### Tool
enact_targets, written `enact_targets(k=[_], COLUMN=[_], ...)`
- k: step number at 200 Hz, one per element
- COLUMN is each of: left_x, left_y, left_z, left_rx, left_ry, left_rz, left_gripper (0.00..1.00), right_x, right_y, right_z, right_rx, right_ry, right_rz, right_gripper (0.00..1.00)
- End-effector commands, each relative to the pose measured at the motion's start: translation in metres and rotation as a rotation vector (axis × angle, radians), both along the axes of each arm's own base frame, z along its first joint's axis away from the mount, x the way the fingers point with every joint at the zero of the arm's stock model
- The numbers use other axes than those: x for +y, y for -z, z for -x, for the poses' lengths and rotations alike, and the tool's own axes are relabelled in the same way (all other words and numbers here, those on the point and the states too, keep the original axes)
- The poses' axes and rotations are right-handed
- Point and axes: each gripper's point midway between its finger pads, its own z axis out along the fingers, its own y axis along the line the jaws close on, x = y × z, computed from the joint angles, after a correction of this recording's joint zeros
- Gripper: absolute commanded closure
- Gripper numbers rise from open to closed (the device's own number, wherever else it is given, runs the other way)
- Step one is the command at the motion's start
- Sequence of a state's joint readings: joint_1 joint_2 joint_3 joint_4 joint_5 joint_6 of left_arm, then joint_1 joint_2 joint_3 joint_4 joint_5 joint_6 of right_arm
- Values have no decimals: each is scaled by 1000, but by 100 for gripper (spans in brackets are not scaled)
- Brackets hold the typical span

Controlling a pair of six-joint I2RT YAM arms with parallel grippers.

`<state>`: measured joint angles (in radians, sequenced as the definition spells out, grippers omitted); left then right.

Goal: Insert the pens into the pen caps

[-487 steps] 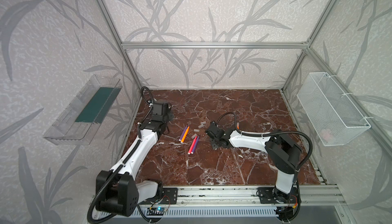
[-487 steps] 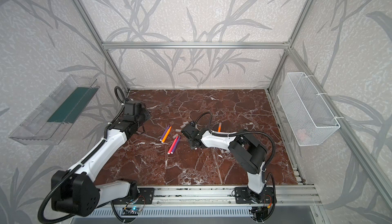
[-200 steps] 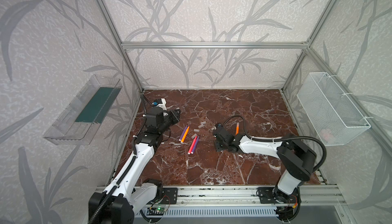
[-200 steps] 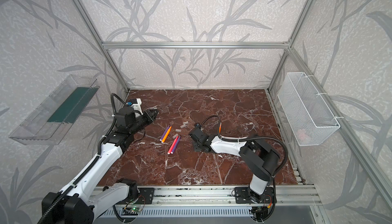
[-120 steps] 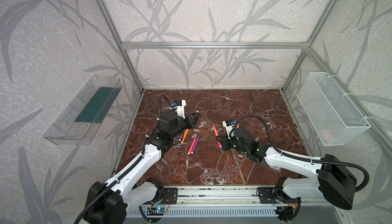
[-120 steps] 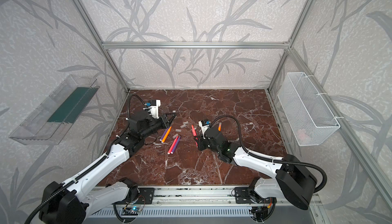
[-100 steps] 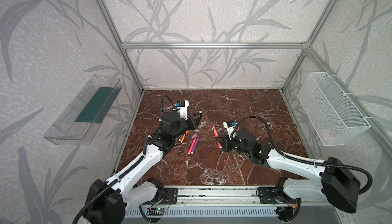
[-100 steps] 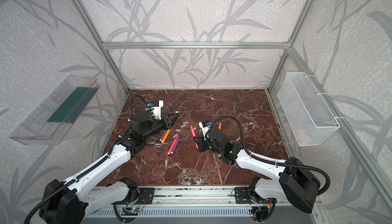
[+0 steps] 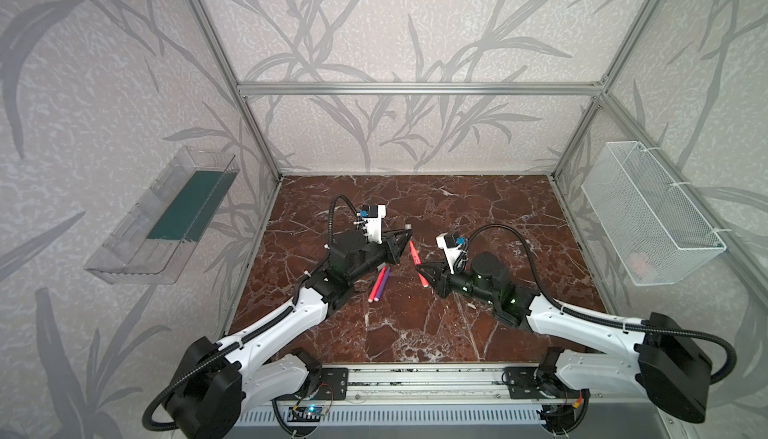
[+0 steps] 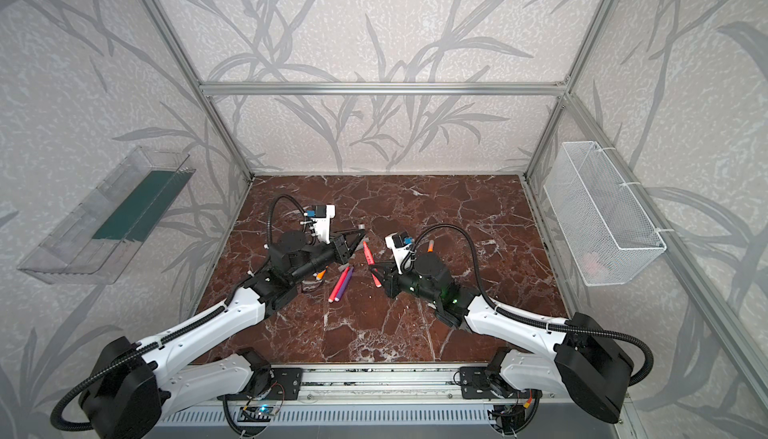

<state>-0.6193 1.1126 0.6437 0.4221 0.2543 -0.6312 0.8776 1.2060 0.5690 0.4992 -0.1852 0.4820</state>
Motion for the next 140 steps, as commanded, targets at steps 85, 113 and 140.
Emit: enact_targets(k=[85, 113, 140], left_x=[9, 9, 8], left_y=[-14, -19, -22], left_z=[-2, 1, 3], left_rx=[-73, -83, -88], left_ry=[-106, -97, -87], left_rz=[40, 54, 62], left_gripper=[100, 100, 100], right_x=[2, 5, 8], right_y=[-24, -21, -18], right_z=[-1, -2, -4], right_rx=[-53, -43, -36], right_ry=[9, 2, -2], right_rz=[-77, -69, -66], right_gripper=[100, 100, 100])
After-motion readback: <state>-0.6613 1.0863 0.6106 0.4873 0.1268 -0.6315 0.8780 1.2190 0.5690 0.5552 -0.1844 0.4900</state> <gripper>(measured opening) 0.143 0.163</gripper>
